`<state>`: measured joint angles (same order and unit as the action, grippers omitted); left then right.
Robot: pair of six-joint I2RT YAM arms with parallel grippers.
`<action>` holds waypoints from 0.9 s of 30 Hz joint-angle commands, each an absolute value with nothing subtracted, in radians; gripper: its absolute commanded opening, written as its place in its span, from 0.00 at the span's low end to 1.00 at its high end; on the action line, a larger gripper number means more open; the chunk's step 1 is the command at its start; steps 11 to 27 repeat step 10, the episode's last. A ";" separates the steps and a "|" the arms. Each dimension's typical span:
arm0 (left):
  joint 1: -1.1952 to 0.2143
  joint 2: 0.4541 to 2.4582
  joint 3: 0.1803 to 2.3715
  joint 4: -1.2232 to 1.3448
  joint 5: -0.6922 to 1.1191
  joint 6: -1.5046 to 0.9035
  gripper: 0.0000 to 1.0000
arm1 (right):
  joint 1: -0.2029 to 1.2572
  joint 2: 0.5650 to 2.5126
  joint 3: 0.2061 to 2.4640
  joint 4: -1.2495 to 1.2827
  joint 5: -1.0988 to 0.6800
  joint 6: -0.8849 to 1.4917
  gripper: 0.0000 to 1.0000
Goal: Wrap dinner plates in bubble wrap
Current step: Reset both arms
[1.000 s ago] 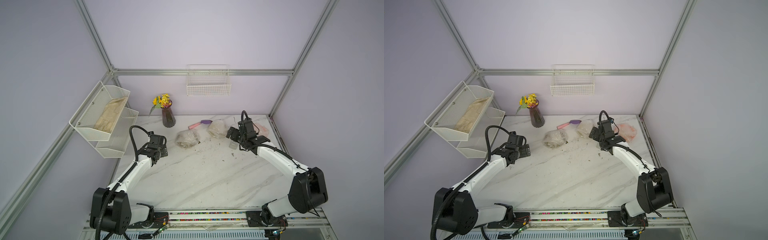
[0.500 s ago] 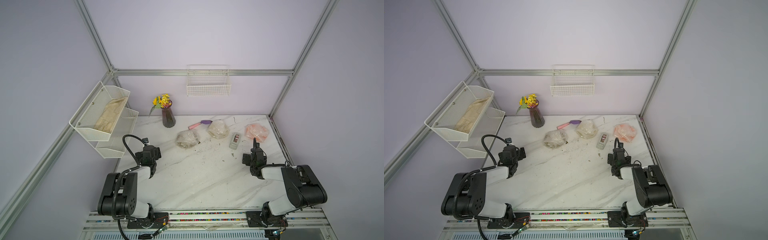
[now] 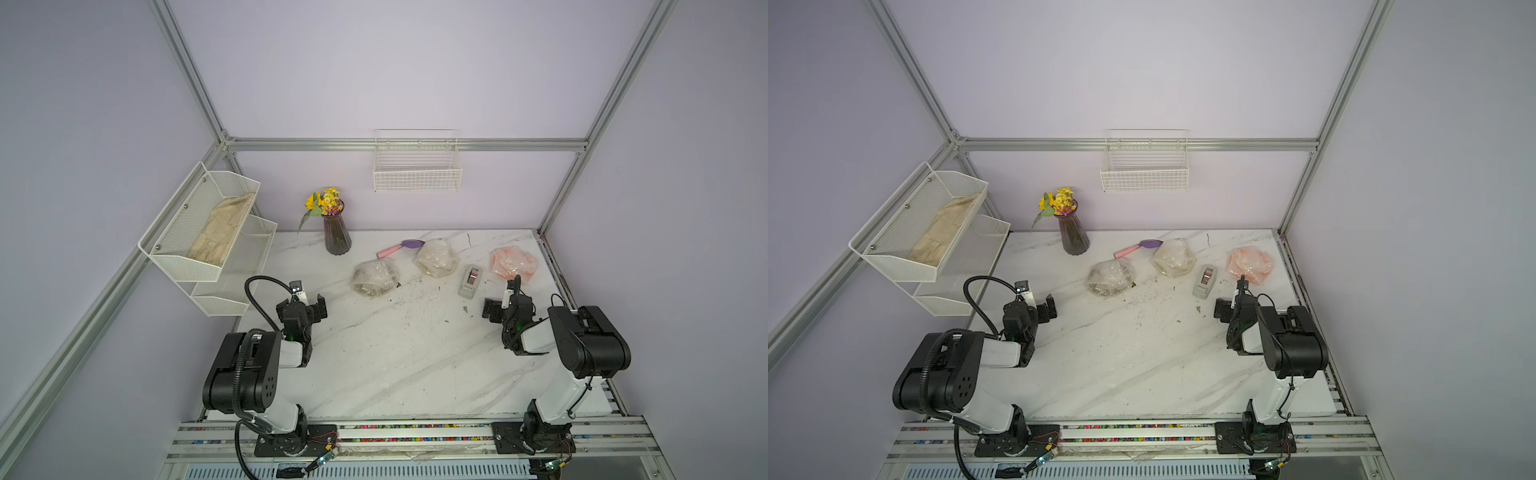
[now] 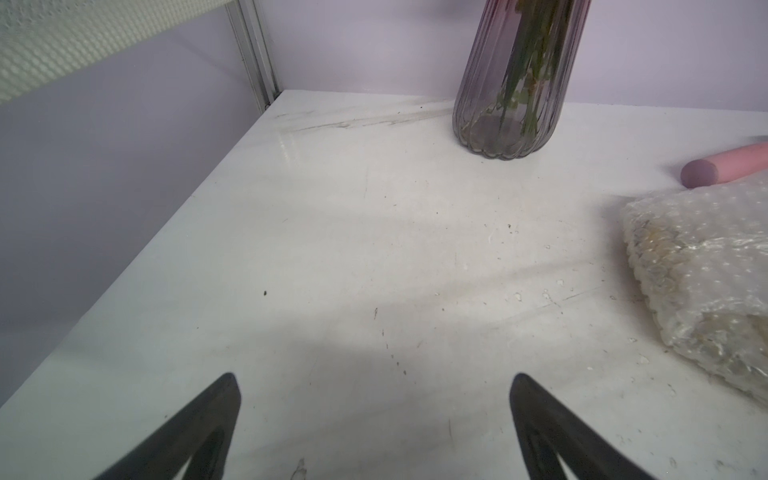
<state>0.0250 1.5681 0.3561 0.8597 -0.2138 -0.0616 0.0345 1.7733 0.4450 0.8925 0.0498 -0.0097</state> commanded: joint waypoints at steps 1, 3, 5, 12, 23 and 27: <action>0.022 1.561 0.369 0.950 -0.199 -0.034 1.00 | 0.040 1.778 0.451 0.933 0.038 -0.034 0.97; 0.022 1.563 0.368 0.949 -0.199 -0.033 1.00 | 0.043 1.772 0.461 0.905 0.038 -0.041 0.97; 0.022 1.561 0.371 0.946 -0.198 -0.034 1.00 | 0.047 1.781 0.467 0.905 0.044 -0.044 0.97; 0.022 1.562 0.371 0.948 -0.198 -0.034 1.00 | 0.048 1.769 0.449 0.931 0.045 -0.043 0.97; 0.022 1.562 0.371 0.948 -0.198 -0.034 1.00 | 0.048 1.769 0.449 0.931 0.045 -0.043 0.97; 0.022 1.562 0.371 0.948 -0.198 -0.034 1.00 | 0.048 1.769 0.449 0.931 0.045 -0.043 0.97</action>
